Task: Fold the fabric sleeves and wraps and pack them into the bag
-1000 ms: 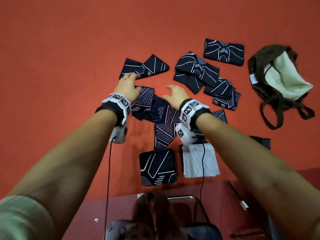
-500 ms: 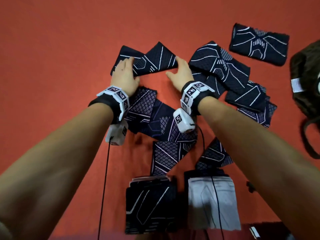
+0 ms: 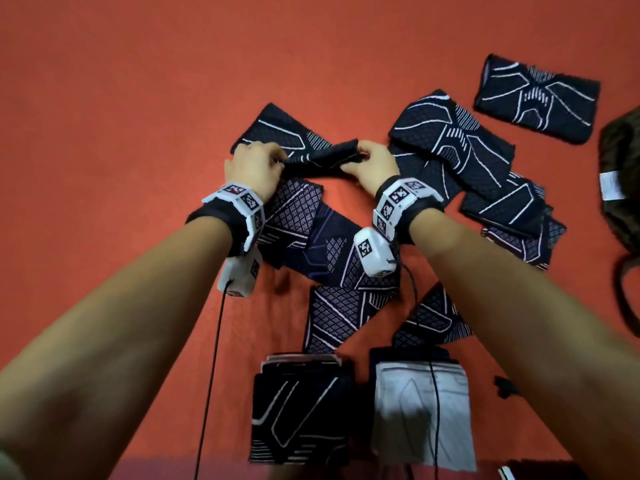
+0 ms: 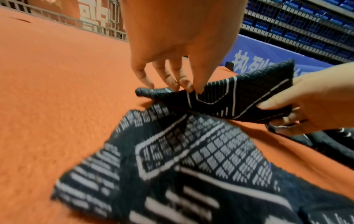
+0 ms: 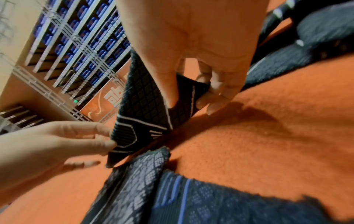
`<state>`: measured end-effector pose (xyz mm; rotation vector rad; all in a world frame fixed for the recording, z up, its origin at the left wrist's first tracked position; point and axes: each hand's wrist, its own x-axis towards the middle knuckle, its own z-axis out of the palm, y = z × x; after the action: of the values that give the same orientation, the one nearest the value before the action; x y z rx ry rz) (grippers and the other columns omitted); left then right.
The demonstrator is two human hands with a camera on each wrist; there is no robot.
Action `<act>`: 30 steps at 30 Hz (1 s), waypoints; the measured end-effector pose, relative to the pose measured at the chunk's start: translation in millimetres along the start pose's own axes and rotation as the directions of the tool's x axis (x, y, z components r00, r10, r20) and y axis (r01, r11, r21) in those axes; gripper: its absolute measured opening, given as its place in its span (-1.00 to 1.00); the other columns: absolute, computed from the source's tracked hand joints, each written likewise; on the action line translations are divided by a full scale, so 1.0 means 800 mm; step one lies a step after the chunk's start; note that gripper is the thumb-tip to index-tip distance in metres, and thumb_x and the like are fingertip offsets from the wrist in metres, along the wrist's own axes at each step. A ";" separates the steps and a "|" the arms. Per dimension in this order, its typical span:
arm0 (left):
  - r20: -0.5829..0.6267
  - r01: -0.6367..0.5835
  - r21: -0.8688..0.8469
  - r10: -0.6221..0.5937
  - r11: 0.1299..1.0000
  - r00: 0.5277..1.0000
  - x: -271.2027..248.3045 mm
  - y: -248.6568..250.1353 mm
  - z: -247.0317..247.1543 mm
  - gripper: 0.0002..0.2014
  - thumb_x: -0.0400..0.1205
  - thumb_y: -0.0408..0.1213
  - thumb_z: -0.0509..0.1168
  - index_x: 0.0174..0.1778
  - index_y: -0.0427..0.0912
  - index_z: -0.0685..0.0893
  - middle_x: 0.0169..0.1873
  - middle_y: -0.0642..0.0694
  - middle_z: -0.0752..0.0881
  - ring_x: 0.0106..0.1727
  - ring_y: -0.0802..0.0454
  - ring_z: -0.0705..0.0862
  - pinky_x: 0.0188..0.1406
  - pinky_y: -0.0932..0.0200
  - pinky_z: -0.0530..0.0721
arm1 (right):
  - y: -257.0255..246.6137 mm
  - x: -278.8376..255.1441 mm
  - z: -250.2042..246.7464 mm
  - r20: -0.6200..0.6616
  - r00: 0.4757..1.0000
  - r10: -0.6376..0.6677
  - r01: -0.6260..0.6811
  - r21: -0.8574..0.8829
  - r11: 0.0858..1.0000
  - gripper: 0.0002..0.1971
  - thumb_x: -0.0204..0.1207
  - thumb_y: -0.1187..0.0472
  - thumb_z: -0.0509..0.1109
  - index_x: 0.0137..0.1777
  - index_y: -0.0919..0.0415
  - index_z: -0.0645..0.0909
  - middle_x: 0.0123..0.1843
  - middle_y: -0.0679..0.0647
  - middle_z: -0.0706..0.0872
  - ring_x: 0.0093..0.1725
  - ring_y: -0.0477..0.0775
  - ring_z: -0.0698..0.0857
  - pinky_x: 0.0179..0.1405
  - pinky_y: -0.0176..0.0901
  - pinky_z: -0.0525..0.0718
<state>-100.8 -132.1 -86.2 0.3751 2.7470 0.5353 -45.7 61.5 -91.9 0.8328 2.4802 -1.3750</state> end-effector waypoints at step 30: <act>0.220 0.178 -0.903 0.065 0.390 0.973 -0.272 0.052 -0.162 -0.79 0.65 -0.42 0.25 -0.32 -0.17 0.60 -0.53 0.09 0.73 -0.47 0.21 0.65 -0.33 0.26 0.59 | -0.093 -0.356 -0.087 0.264 0.965 -0.001 -0.136 0.499 0.856 -0.72 0.51 0.42 0.38 0.22 0.27 0.59 -0.19 -0.02 0.76 -0.25 -0.10 0.69 -0.02 -0.19 0.69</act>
<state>61.0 -204.2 99.6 0.0239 1.7855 1.7498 155.6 -21.0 118.7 0.7598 1.8879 -2.0173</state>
